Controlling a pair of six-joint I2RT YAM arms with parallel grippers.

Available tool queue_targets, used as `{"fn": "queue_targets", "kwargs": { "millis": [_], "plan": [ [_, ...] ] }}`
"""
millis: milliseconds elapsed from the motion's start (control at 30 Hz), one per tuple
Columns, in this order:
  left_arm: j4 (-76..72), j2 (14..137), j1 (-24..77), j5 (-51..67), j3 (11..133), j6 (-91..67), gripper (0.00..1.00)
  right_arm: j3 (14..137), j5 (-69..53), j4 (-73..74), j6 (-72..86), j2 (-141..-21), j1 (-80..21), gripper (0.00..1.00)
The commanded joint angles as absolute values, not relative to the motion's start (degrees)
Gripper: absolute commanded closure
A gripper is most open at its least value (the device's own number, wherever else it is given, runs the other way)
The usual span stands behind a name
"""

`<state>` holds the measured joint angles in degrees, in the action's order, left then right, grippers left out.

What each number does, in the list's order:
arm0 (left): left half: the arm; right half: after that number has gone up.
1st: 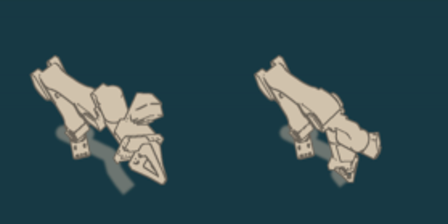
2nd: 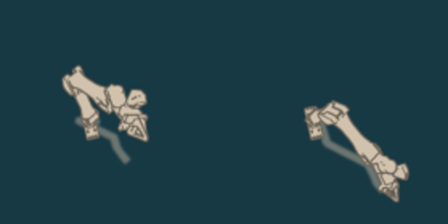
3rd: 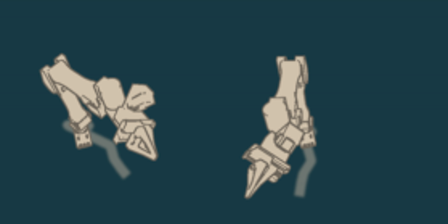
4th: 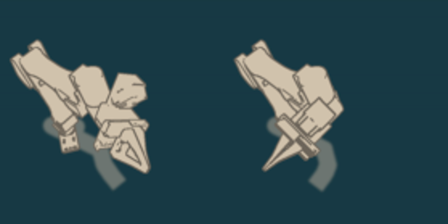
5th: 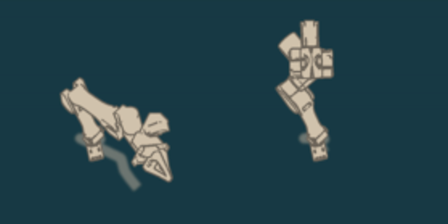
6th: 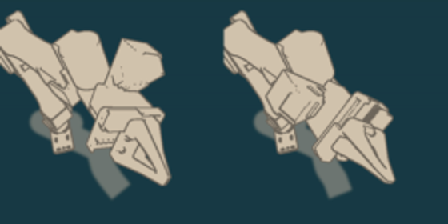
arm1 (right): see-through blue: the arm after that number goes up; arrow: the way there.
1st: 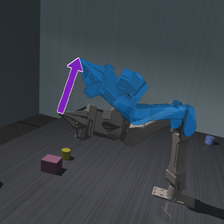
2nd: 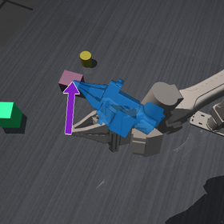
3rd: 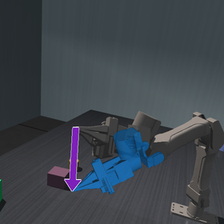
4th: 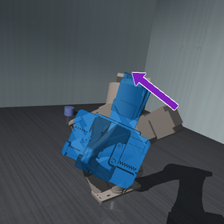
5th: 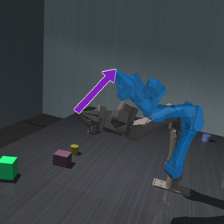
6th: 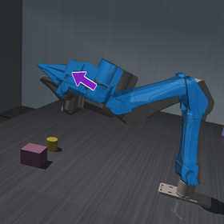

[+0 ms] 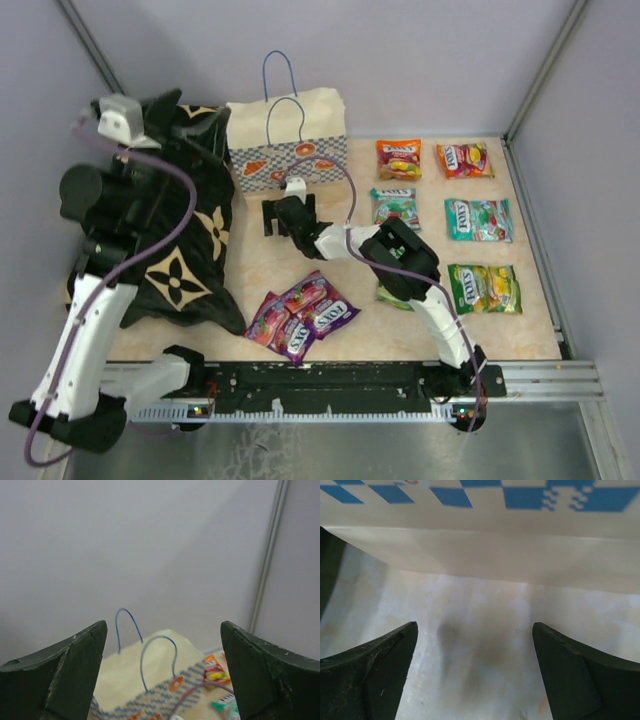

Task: Take the snacks out of the paper bag
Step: Adjust the paper bag at the center of the board.

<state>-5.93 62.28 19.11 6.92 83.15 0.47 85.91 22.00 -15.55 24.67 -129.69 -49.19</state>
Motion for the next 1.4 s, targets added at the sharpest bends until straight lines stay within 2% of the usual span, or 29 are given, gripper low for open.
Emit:
{"fn": "queue_targets", "kwargs": {
  "millis": [0, 267, 500, 633, 767, 867, 1033, 1133, 1200, 1367],
  "plan": [
    [-4.5, 57.2, 19.0, 3.3, 64.1, -17.2, 0.0, 94.1, 20.9, -11.5, 25.0, -134.2, -47.5, 0.02],
    [9.6, 49.9, 19.1, 5.8, 42.2, -25.8, 0.0, 113.3, 16.3, 0.1, 26.4, -142.2, -44.8, 0.01],
    [3.5, 44.4, 19.2, 14.2, 22.6, -33.8, 0.01, 130.1, 12.6, 5.9, 24.6, -150.6, -42.2, 0.01],
    [-1.2, 48.1, 19.2, 18.0, 18.5, -34.3, 0.0, 139.4, 10.0, 6.6, 24.1, -155.3, -40.8, 0.01],
    [-4.2, 58.2, 20.1, 22.6, 21.5, -32.0, 0.0, 143.2, 3.7, 6.3, 21.1, -153.6, -40.1, 0.01],
    [-4.0, 67.0, 21.9, 24.7, 25.6, -29.7, 0.0, 133.4, -4.5, 4.1, 21.0, -142.8, -39.0, 0.01],
    [-3.4, 76.0, 24.6, 23.7, 30.0, -26.7, 0.02, 100.3, -12.4, -2.6, 19.5, -115.4, -37.1, 0.01],
    [-3.9, 79.4, 24.7, 23.8, 31.4, -25.3, 0.11, 82.1, -14.1, -3.6, 18.3, -100.3, -36.6, 0.01],
    [-4.2, 82.0, 24.9, 25.0, 32.9, -24.6, 0.19, 71.4, -13.8, -2.7, 18.9, -89.9, -36.6, 0.01],
    [-3.7, 89.6, 25.7, 28.4, 37.5, -22.2, 0.38, 47.2, -13.9, -2.6, 31.4, -73.2, -36.6, 0.24]
  ]
}}
